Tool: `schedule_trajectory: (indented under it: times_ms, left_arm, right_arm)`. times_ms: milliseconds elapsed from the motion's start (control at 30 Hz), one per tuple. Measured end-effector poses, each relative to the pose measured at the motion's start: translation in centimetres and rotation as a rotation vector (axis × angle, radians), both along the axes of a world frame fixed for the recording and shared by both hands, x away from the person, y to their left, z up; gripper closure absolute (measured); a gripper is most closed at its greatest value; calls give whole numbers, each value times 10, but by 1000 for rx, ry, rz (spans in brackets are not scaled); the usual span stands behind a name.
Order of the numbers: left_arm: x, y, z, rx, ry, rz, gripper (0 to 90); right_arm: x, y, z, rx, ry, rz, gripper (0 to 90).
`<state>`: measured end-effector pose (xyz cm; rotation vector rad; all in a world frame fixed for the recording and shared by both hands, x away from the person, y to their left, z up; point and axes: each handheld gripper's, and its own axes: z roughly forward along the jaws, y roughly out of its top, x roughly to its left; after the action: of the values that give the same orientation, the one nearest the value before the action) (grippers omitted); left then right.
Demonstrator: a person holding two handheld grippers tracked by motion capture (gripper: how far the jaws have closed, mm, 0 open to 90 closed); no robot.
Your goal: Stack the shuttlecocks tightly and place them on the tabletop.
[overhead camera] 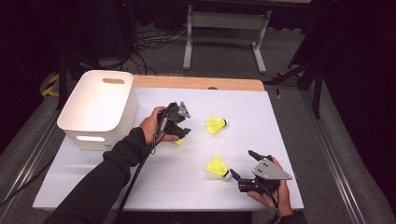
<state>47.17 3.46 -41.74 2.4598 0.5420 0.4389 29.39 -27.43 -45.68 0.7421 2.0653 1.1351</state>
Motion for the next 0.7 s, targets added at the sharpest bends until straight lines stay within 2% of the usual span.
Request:
schedule_trajectory:
  times_ms: [33,67,100,200,233,267,333,367,400,467,500,533,600,700]
  left_arm:
    - [4,2,-3,-7,32,-3,345]
    - [4,2,-3,-7,32,-3,333]
    - [5,1,-6,1,58,-1,333]
    - [9,1,-12,52,78,18,330]
    - [10,1,-13,55,84,26,406]
    - [12,2,-14,61,90,31,406]
    - [14,1,-16,89,84,45,487]
    - [15,0,-17,103,86,36,544]
    - [15,-1,-18,106,97,32,678]
    - [15,-4,-20,128,84,24,757]
    - [16,-5,-20,139,85,20,757]
    - [16,-6,-20,139,90,18,807]
    - [18,-10,-20,170,81,24,868]
    - [21,-14,-20,193,84,49,883]
  right_arm:
    - [0,1,0,-4,-2,3,139]
    - [0,1,0,-4,-2,3,139]
    - [0,1,0,-3,-2,4,139]
    - [0,-1,0,0,1,-1,139]
    - [0,-1,0,-1,4,-2,139]
    - [0,-1,0,-1,4,-2,139]
    - [0,0,-1,-7,3,-1,140]
    - [0,0,-1,-11,2,-2,141]
    - [0,0,-1,-12,5,-8,143]
    - [1,0,-1,-13,6,-10,145]
    - [1,0,-1,-13,6,-10,145]
    - [1,0,-1,-17,5,-12,146]
    - [1,0,-1,-19,8,-11,148]
    - [1,0,-1,-21,8,-10,149]
